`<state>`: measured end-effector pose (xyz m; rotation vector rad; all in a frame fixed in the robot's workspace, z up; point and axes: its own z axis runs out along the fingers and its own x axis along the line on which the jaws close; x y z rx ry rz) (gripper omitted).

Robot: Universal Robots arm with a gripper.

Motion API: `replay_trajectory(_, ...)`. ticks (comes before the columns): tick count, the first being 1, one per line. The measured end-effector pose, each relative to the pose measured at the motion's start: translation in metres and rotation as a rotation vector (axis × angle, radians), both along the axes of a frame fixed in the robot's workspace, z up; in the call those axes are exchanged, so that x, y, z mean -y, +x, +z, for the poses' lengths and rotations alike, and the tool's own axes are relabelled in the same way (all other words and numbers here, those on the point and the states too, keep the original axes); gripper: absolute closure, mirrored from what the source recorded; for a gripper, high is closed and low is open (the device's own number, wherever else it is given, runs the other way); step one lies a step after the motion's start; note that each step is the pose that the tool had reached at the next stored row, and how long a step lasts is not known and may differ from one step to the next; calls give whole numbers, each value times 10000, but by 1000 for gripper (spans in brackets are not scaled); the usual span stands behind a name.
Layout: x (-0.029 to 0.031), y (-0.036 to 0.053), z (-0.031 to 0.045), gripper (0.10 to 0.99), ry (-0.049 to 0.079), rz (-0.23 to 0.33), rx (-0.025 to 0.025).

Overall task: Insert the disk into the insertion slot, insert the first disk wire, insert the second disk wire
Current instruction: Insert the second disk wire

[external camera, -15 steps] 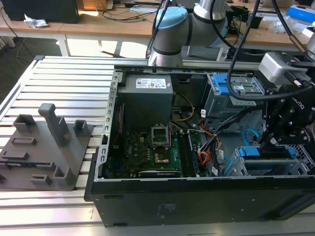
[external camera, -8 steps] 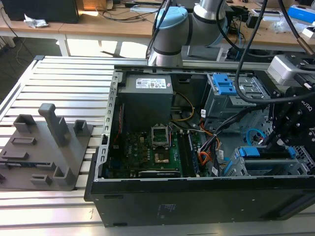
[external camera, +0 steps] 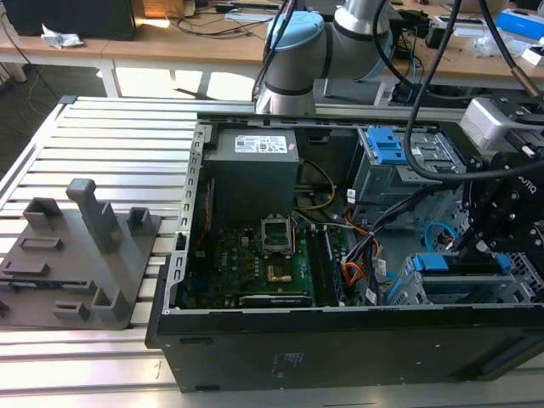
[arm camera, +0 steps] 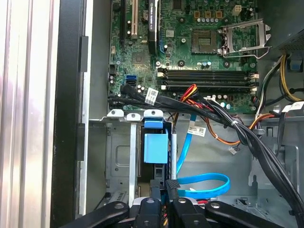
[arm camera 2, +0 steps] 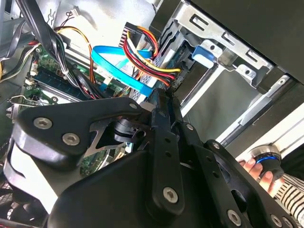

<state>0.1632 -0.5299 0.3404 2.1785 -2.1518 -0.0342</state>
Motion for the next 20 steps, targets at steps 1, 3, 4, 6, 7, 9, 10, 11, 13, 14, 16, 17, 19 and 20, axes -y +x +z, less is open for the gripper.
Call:
replay_trajectory(1,0,0,2,925,1,0,0)
replay_trajectory(3,0,0,27,925,25,0,0)
replay_trajectory(4,0,0,42,925,17,0,0)
replay_trajectory(6,0,0,49,925,49,0,0)
replay_trajectory(7,0,0,44,925,65,0,-1)
replay_trajectory(9,0,-1,16,925,144,-1,-15)
replay_trajectory(10,0,-1,7,925,152,-1,-19)
replay_trajectory(11,1,-1,0,925,155,-1,-21)
replay_trajectory(13,20,1,-12,925,156,1,-22)
replay_trajectory(14,31,1,-17,925,157,2,-23)
replay_trajectory(16,42,1,-29,925,153,1,-22)
replay_trajectory(17,44,0,-35,925,150,0,-23)
replay_trajectory(19,45,0,-48,925,145,0,-25)
replay_trajectory(20,45,0,-63,925,152,0,-27)
